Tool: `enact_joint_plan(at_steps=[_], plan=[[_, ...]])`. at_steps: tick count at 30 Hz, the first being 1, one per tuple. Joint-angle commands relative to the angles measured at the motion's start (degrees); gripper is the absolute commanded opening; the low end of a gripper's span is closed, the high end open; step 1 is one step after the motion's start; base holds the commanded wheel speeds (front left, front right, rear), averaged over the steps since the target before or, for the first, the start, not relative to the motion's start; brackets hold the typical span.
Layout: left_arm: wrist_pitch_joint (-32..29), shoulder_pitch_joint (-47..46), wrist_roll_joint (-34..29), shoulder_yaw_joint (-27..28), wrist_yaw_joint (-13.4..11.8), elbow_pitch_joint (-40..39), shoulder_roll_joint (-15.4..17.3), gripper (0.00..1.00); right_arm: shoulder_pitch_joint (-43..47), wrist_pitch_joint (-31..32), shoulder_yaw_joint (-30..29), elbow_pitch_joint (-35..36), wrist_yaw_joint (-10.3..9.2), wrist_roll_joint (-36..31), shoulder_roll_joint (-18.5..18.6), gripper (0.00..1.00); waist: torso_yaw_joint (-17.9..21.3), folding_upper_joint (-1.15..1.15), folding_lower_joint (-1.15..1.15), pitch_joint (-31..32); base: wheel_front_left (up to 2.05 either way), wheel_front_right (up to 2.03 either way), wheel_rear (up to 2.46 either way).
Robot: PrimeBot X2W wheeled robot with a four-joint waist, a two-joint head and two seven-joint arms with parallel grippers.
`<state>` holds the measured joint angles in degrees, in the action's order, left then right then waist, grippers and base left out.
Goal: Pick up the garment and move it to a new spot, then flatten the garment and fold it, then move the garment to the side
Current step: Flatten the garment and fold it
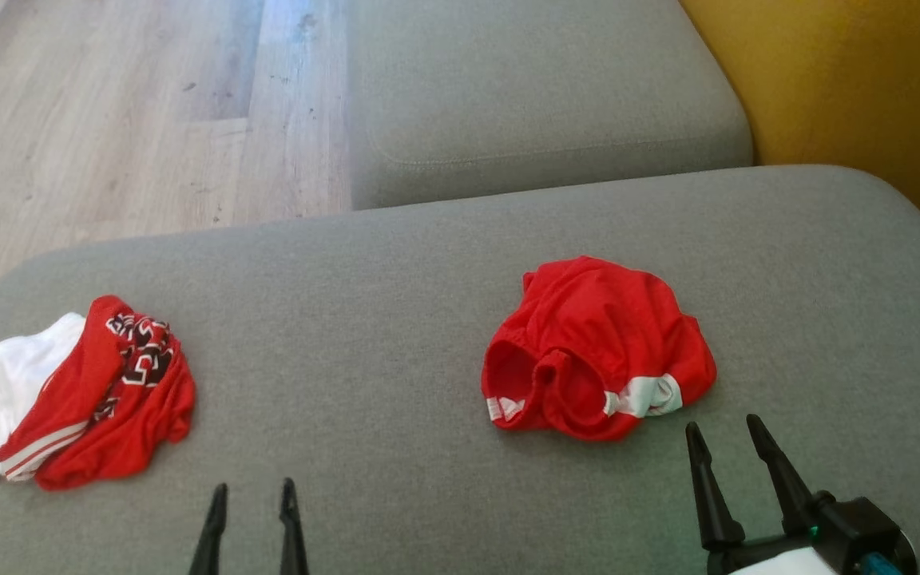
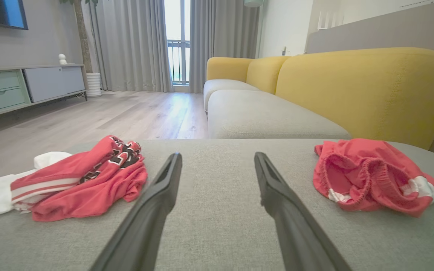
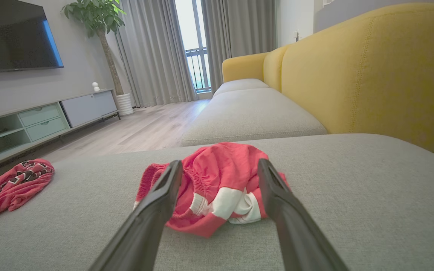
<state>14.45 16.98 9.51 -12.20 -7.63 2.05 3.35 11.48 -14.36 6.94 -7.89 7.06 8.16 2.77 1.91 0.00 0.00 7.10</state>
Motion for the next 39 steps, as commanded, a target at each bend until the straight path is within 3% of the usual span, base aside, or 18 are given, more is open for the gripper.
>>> enact_joint_plan(at_steps=[1,11,19,28,32,39], plan=[[0.54,-2.76,-0.16,0.80,-0.21,-1.40,-0.46,1.00,-1.99,-0.63,1.45,2.07,0.43,0.31,0.52,1.00,0.30,0.00,0.00,-0.36,0.00,0.00,0.00],[0.55,-9.92,2.73,-7.34,1.57,3.42,-0.47,1.00,-3.60,-0.63,1.85,2.90,0.43,0.23,1.20,1.00,5.55,0.00,0.00,-4.71,0.00,0.00,0.00],[0.51,-23.73,7.66,-19.10,3.81,15.85,-0.47,1.00,-5.62,-0.63,2.62,3.39,0.43,0.34,1.44,1.00,10.82,0.00,0.00,-9.79,0.00,0.00,0.00],[-5.96,-39.90,15.74,-32.73,6.82,24.72,-0.47,1.00,-9.40,-0.63,2.22,4.09,0.43,0.85,0.61,1.00,14.91,0.00,0.00,-15.43,0.00,0.00,0.00],[-7.52,-44.79,18.71,-35.93,6.20,28.21,-0.47,1.00,-10.69,-0.63,1.94,4.20,0.43,0.97,0.27,1.00,17.02,0.00,0.00,-16.88,0.00,0.00,0.00],[-7.59,-47.43,21.81,-37.31,2.59,31.78,-0.47,1.00,-11.49,-0.63,1.58,4.34,0.43,1.40,0.14,1.00,18.73,0.00,0.00,-17.86,0.00,0.00,0.00]])
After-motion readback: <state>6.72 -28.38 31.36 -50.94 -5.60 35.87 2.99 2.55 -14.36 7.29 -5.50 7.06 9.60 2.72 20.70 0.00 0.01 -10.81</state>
